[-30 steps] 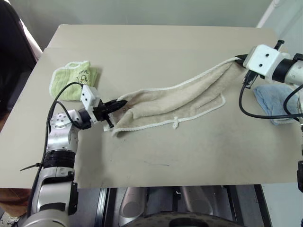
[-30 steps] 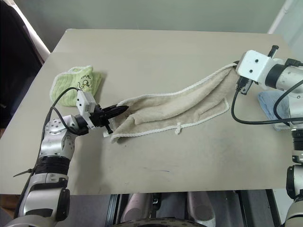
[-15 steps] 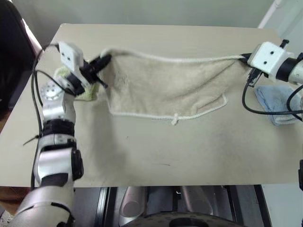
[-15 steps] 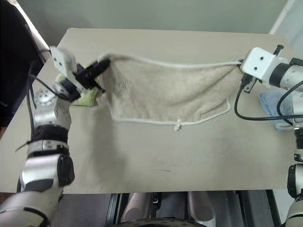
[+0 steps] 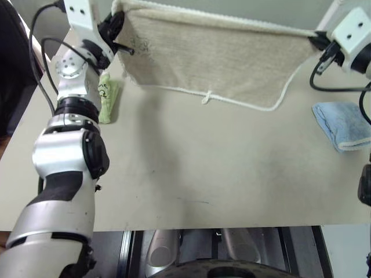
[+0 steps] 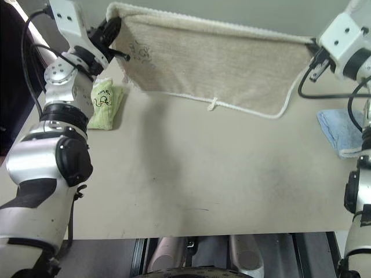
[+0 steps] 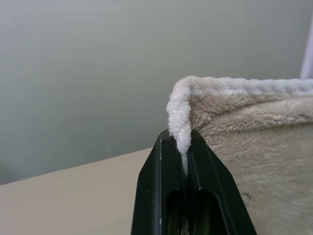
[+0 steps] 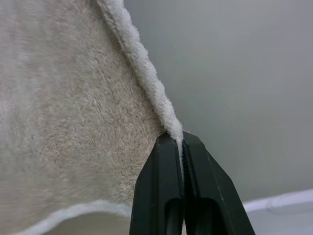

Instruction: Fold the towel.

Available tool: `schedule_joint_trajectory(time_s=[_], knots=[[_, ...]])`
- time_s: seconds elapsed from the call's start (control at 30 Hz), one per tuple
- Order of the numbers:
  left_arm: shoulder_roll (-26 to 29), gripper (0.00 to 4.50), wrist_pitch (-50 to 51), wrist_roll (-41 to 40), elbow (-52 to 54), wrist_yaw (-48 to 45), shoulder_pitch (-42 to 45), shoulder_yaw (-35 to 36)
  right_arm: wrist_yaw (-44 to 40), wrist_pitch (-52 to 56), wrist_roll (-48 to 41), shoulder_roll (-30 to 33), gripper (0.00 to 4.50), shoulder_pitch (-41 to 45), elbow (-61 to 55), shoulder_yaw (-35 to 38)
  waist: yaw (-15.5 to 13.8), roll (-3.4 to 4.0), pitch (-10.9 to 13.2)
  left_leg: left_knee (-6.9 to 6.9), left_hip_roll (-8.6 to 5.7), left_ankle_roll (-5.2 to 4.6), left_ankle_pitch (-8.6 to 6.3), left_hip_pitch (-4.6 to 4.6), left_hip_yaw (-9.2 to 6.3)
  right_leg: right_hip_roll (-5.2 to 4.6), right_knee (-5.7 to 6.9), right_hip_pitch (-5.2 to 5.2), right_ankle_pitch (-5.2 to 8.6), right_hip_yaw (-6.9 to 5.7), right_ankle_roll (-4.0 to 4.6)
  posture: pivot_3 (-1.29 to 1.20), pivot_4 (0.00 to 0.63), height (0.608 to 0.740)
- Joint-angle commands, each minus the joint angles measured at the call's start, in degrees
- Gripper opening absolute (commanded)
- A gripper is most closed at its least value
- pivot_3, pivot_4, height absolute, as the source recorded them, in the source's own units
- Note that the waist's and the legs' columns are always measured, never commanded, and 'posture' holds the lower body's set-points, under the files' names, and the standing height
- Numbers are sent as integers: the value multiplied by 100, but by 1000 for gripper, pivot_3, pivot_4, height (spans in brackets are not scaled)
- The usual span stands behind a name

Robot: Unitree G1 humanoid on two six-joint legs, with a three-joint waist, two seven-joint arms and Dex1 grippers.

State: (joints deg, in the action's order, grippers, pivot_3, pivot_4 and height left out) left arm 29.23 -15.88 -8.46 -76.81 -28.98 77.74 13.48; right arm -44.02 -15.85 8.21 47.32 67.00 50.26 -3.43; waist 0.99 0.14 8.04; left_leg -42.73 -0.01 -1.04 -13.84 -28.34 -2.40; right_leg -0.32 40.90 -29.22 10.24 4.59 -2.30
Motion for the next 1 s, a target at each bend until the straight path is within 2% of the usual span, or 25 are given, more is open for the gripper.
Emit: schedule_joint_trajectory(time_s=[0.03, 0.1, 0.17, 0.3, 0.37, 0.5, 0.57, 0.73, 0.8, 1.0], knots=[[96, 22, 86, -4, -39, 614, 295, 307, 714, -484, 357, 85, 0, 722, 832, -27, 14, 7, 5, 2, 1, -2, 1, -3, 2, -2, 0, -4, 0, 1, 0, 0, 150, 697], [61, 22, 71, -33, -45, 598, 323, 418, 1025, -720, 552, 51, 0, 1054, 1174, -145, 23, 20, 13, -2, 3, -2, 1, -16, -3, -3, 2, -16, 0, -2, 1, 0, 150, 697], [24, 22, 3, -1, -26, 218, 225, 422, 982, -904, 531, 1, 0, 1159, 1265, -166, 23, 22, 14, -4, 0, -2, 1, -32, 6, 0, 7, -34, 1, -10, 2, 0, 150, 697], [48, 22, -116, -176, 84, -1382, -213, 521, 273, -1048, 169, 69, 0, 610, 715, -44, 17, 19, 12, -38, 6, -5, -1, -80, 0, -4, 23, -71, 0, -13, 0, 0, 150, 697], [156, 22, -48, -343, 176, -2329, -557, 603, -146, -831, -157, 242, 0, -106, -72, 108, 10, 20, 13, -53, 4, -6, -2, -92, 2, -4, 28, -79, 2, -16, -3, 0, 150, 697], [344, 22, 35, -526, 361, -3447, -1081, 660, -534, 57, -706, 613, 0, -1609, -1944, 550, -9, 22, 15, -149, 1, 36, 8, -183, 7, -3, 104, -150, 27, -15, -22, 0, 150, 697], [429, 22, 230, -680, 498, -4030, -1308, 713, -628, 696, -1001, 821, 0, -2503, -3028, 907, -32, 23, 16, -171, -3, 39, 4, -198, 2, -12, 124, -162, 33, -12, -27, 0, 150, 697], [620, 22, 507, -763, 911, -4866, -1790, 583, -745, 2056, -1481, 1202, 0, -4206, -4941, 1780, -46, 22, 15, -206, -5, 21, -13, -187, 3, -12, 148, -143, 38, -14, -31, 0, 150, 697], [686, 22, 640, -772, 1051, -5038, -1923, 548, -785, 2497, -1651, 1269, 0, -4646, -5419, 2039, -44, 22, 15, -210, -5, -32, -48, -159, 5, -10, 149, -116, 41, -13, -30, 0, 150, 697], [1038, 22, 1448, -845, 1844, -5773, -2669, 331, -1407, 3783, -2364, 1303, 0, -6635, -7146, 3094, -51, 19, 13, -222, -6, -33, -54, -124, 4, -7, 152, -82, 72, -11, 13, 0, 150, 697]])
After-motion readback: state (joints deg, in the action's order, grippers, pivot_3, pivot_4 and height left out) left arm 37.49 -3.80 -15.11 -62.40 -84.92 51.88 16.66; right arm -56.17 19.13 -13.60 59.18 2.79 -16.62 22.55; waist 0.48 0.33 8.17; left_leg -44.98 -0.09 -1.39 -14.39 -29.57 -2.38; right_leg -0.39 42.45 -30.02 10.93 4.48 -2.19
